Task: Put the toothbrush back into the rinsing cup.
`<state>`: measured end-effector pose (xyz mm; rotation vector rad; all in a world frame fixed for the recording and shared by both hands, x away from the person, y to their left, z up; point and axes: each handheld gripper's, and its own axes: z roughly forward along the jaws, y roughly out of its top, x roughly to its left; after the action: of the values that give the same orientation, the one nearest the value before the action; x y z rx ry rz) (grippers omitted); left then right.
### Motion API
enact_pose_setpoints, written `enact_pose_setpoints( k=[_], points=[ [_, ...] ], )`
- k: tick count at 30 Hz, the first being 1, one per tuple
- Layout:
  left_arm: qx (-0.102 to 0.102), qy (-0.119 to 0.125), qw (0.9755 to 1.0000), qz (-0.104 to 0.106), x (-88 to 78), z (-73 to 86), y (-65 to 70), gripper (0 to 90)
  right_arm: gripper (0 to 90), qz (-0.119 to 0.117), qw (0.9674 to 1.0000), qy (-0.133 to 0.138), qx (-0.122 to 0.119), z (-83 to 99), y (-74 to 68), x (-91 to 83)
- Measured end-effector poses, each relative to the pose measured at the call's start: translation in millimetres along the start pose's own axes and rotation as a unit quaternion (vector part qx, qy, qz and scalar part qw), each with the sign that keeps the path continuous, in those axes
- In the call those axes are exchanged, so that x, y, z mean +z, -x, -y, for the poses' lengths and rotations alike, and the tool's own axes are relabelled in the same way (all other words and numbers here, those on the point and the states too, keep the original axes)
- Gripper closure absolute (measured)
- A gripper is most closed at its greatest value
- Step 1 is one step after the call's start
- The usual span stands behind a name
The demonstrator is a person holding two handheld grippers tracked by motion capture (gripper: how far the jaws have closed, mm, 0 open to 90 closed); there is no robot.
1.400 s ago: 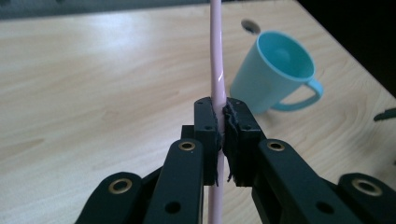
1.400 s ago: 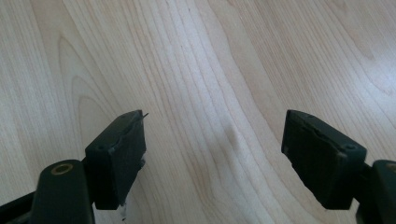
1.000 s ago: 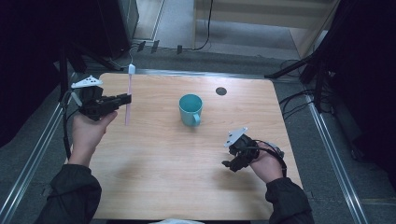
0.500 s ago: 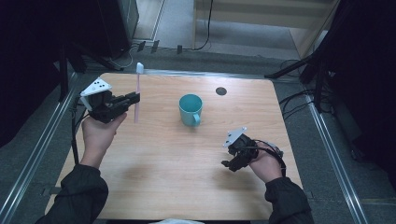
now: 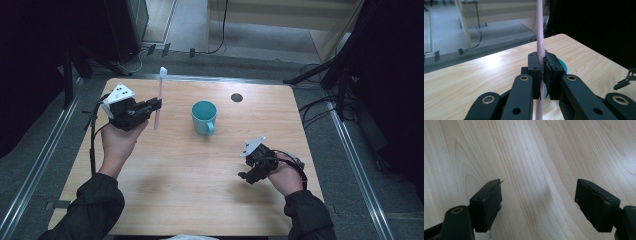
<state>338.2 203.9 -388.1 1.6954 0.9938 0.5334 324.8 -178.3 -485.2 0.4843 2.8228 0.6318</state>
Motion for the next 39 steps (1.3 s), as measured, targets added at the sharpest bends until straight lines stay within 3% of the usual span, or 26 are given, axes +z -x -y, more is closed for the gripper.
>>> enact_pose_setpoints(
  k=[6,24,39],
  points=[
    [0.004,-0.002,0.9999,0.009,16.7,-9.3,9.2,84.3,21.8,0.001,1.0000,0.002,0.001,0.0,0.1,-0.1],
    [0.021,-0.003,0.9996,0.020,46.0,-23.7,24.4,84.3,21.8,0.002,1.0000,0.006,-0.001,0.2,-0.7,-2.5],
    [0.015,-0.008,0.9995,0.027,73.1,-27.6,31.9,84.3,21.8,0.003,1.0000,0.006,-0.003,0.5,-1.3,-2.7]
  ],
)
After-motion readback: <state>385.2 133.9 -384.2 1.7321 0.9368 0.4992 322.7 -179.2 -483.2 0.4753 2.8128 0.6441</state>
